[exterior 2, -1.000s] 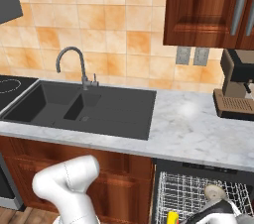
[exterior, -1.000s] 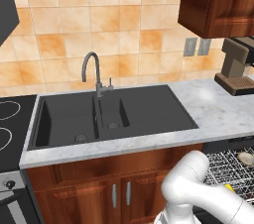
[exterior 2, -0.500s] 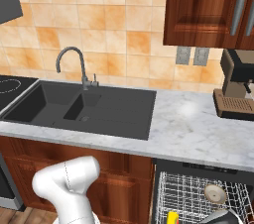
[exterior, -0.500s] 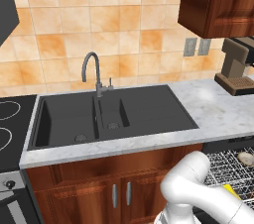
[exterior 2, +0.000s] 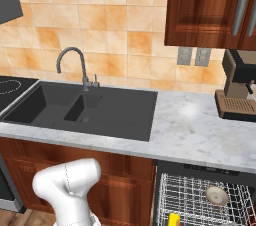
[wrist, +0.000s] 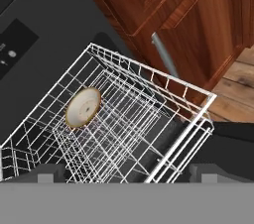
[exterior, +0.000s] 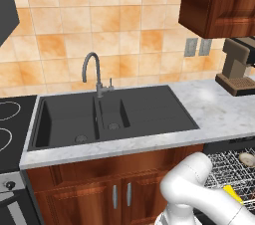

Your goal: Pick up the cup and bowl from the counter, place them in the dishwasher, and close the dishwasher door.

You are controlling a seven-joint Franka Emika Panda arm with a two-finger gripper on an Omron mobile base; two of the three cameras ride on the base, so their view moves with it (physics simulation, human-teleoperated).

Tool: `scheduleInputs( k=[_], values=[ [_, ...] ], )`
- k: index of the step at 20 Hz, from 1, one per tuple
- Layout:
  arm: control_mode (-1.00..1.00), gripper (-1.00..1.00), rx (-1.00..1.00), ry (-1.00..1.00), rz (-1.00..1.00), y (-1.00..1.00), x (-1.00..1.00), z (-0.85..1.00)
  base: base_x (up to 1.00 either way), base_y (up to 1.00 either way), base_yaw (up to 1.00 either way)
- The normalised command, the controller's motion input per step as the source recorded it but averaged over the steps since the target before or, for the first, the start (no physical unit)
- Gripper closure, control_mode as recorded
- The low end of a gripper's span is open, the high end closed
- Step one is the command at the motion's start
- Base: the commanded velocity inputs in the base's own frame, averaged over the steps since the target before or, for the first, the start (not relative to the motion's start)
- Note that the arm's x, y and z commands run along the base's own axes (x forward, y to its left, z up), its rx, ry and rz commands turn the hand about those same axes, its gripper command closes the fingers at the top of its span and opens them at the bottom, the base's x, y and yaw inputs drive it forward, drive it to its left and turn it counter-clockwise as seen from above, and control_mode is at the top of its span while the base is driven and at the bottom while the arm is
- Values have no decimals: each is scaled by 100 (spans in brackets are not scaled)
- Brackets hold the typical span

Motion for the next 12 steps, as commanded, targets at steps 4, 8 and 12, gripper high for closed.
scheduleInputs(
  k=[4, 8, 12],
  values=[
    [-100, -100, 0, -3, 0, 0, -23, 0, 0, 0, 0],
    [-100, -100, 0, -3, 0, 0, -24, 0, 0, 0, 0],
    [-100, -100, 0, -4, 0, 0, -28, 0, 0, 0, 0]
  ],
)
